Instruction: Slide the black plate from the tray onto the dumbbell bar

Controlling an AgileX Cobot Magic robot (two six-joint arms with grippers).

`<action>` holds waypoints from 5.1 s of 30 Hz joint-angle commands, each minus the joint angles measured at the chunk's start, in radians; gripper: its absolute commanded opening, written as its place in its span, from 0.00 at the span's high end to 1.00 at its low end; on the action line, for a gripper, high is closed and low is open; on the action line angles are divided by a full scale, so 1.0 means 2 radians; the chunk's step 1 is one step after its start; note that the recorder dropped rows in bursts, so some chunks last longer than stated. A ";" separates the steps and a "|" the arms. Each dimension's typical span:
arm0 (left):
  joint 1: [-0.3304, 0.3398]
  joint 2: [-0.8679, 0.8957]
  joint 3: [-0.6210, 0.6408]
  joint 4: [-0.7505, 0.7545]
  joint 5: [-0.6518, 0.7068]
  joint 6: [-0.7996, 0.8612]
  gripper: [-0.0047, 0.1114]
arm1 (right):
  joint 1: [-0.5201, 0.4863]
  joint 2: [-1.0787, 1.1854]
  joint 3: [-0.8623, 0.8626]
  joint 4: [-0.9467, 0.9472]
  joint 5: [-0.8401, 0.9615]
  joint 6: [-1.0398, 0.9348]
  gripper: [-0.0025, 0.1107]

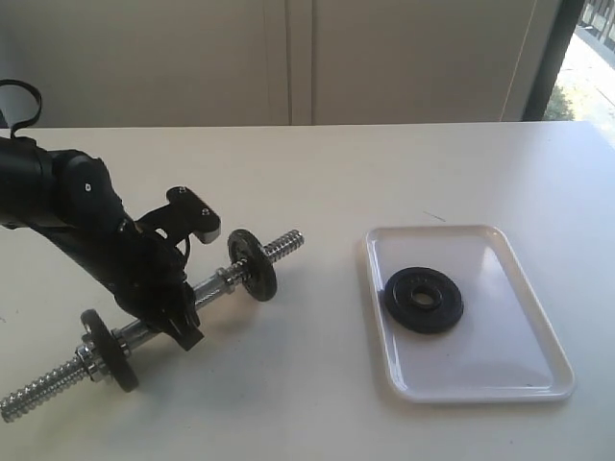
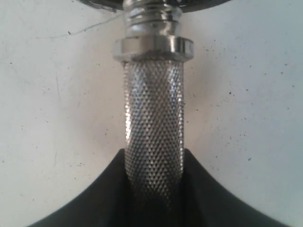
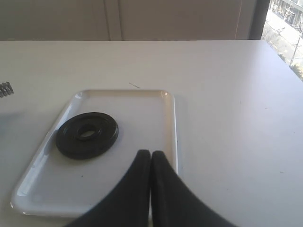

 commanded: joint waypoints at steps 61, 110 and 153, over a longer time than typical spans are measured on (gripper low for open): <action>-0.002 -0.066 -0.011 -0.060 -0.022 0.037 0.96 | 0.002 0.629 -0.455 0.132 0.157 -0.154 0.98; -0.002 -0.066 -0.011 -0.060 -0.016 0.036 0.96 | 0.130 0.971 -0.591 -0.016 0.170 -0.198 0.05; -0.002 -0.066 -0.011 -0.060 -0.014 0.036 0.96 | 0.130 0.996 -0.596 -0.058 0.211 -0.132 0.93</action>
